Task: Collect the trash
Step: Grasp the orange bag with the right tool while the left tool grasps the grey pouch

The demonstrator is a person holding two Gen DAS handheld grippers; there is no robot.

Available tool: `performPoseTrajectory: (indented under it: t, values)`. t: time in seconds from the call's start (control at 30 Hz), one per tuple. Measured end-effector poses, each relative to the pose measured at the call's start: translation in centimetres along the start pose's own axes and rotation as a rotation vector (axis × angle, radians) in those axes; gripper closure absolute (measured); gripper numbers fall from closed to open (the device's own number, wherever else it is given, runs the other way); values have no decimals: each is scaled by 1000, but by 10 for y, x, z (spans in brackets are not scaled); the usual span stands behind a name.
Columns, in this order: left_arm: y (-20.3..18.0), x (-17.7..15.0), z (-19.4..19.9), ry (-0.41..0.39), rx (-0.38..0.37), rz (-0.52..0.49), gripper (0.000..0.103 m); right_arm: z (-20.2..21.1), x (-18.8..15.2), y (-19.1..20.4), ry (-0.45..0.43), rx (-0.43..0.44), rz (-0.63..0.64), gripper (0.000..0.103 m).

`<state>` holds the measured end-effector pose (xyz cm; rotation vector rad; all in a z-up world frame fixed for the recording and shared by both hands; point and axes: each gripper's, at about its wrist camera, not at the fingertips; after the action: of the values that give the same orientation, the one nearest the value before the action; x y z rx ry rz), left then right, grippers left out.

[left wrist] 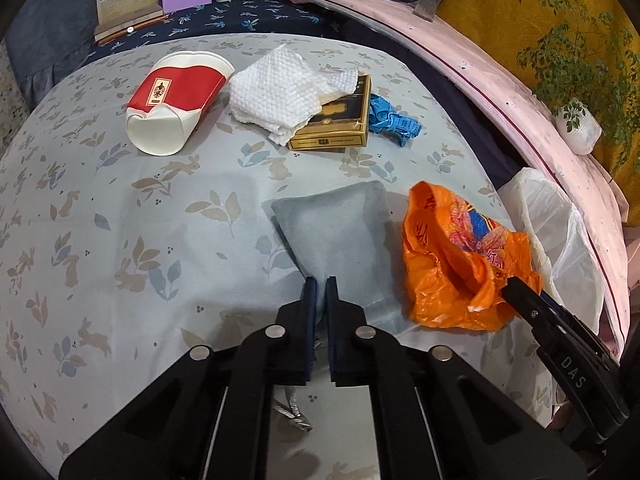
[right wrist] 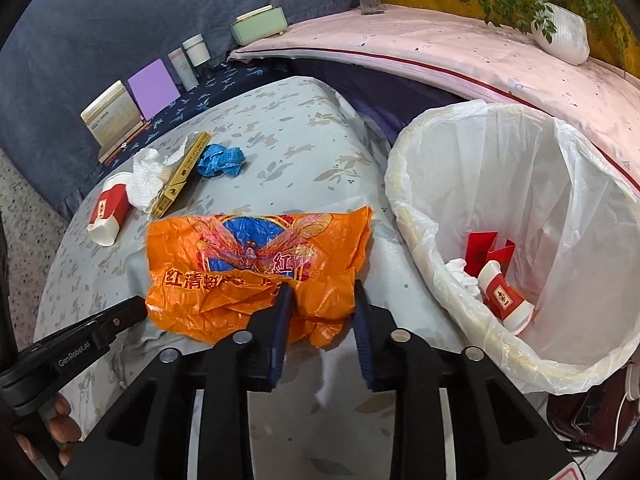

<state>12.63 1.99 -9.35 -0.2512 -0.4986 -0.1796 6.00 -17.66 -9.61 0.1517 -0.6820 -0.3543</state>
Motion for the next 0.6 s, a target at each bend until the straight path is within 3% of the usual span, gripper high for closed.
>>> performPoseTrajectory:
  t: [0.13,0.6]
  values:
    - [0,-1,8,-12,-2,-6,101,9,1,10,-24,9,28,87]
    - [-11,2,60,-109,-37,-35,102,70,21,19,-176,24,25,88]
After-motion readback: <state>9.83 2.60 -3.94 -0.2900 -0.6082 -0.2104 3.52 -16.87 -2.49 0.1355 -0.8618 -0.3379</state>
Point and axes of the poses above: each gripper's, at about its wrist camera, not at the fingertips, and z roughly against the way its jaws point, y to its left, x to its top, and after that the axes turned 2 degrees about x, right-handed
